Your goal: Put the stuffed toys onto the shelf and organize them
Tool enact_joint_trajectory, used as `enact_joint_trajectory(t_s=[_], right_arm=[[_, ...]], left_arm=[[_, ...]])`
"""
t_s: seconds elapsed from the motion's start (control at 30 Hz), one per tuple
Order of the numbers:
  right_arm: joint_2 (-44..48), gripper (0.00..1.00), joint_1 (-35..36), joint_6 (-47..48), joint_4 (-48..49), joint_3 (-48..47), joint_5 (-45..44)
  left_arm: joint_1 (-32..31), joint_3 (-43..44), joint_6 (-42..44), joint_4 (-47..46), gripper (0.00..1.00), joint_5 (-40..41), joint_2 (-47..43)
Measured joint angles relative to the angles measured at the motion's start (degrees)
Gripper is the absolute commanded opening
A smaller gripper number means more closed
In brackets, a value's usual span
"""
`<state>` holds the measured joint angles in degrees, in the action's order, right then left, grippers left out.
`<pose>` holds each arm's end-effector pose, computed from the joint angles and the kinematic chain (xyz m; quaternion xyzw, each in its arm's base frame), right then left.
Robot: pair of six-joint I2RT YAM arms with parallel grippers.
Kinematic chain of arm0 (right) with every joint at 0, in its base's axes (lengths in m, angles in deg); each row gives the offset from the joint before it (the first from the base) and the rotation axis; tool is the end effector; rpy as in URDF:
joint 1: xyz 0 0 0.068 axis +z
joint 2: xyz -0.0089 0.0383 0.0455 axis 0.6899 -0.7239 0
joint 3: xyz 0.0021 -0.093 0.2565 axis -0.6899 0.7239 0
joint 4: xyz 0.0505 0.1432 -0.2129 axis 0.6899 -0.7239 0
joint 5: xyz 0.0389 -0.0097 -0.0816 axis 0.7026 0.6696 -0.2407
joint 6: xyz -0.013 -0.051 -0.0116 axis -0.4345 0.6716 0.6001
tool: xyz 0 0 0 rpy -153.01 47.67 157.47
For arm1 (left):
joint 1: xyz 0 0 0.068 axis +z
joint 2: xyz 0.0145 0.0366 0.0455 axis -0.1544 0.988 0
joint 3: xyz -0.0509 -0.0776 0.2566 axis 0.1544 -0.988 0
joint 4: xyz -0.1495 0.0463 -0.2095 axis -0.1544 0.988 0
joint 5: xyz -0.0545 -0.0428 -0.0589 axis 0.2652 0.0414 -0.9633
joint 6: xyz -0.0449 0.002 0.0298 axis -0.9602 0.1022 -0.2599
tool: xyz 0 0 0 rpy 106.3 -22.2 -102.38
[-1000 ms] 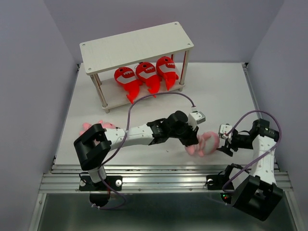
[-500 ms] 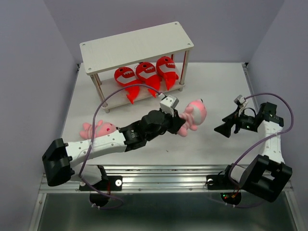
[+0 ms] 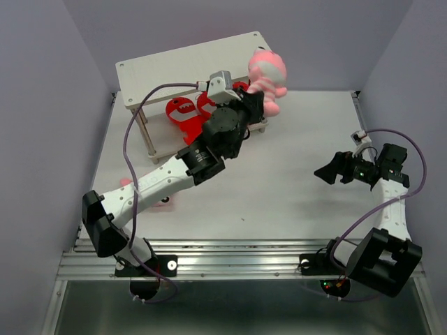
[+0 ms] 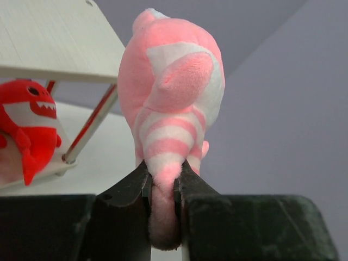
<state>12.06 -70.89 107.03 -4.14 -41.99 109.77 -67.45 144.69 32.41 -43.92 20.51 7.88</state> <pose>0.2018 -0.0701 0.2607 -0.1111 0.8380 0.3064 0.4377 0.1939 -0.2780 0.4617 -0.0948 0.6132 -0.4075 0.6701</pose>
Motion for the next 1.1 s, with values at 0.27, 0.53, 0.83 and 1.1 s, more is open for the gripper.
enact_joint_trajectory(t_s=[0.27,0.53,0.83,1.1], right_arm=[[0.5,1.00,0.0,-10.5,6.0,0.9,3.0],[4.2,1.00,0.0,-11.7,7.3,3.2,4.0],[5.3,1.00,0.0,-11.5,7.3,3.3,4.0],[5.8,1.00,0.0,-11.3,7.3,3.3,4.0]], left_arm=[[10.7,17.3,-9.0,4.1,0.00,3.1,11.0],[18.0,30.1,-16.8,8.3,0.00,2.6,22.1],[19.4,32.4,-27.2,12.0,0.00,4.9,27.6],[19.8,35.2,-32.6,15.2,0.00,7.4,30.4]])
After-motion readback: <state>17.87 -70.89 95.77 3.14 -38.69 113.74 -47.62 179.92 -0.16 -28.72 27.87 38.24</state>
